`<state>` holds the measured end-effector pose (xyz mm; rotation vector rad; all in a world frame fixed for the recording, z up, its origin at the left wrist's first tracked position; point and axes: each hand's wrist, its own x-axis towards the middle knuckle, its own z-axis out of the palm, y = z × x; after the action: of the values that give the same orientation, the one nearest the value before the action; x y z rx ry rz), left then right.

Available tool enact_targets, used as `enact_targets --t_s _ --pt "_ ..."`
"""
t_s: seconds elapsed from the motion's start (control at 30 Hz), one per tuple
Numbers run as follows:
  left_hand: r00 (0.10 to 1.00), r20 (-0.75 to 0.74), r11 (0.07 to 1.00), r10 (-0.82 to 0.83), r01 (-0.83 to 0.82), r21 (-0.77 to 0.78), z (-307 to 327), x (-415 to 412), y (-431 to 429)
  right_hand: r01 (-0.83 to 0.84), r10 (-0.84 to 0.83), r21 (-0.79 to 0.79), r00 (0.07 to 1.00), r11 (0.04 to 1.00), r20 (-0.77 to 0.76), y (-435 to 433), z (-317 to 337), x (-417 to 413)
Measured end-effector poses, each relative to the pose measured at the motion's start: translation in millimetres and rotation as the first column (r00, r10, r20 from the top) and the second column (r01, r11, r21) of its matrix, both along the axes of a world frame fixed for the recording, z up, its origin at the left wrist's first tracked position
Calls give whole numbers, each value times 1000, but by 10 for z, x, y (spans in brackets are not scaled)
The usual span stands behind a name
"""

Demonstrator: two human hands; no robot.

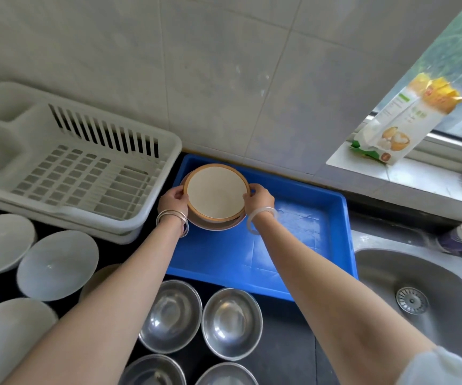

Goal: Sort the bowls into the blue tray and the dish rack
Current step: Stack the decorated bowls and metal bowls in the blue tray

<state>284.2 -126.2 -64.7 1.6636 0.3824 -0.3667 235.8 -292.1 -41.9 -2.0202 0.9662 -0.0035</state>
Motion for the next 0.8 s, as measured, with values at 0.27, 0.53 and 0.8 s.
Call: enact_targets --t_s 0.27,0.53,0.8 --pt "997 -42 993 -70 66 -95 176 -441 137 13 -15 114 1000 993 22 -35 163 -360" --pt "985 -113 990 -133 127 -59 437 -1565 309 -106 87 254 993 962 85 21 296 -1308" --pt "938 -182 933 -295 324 155 162 -2600 612 -201 219 122 962 972 -161 204 -84 -2332"
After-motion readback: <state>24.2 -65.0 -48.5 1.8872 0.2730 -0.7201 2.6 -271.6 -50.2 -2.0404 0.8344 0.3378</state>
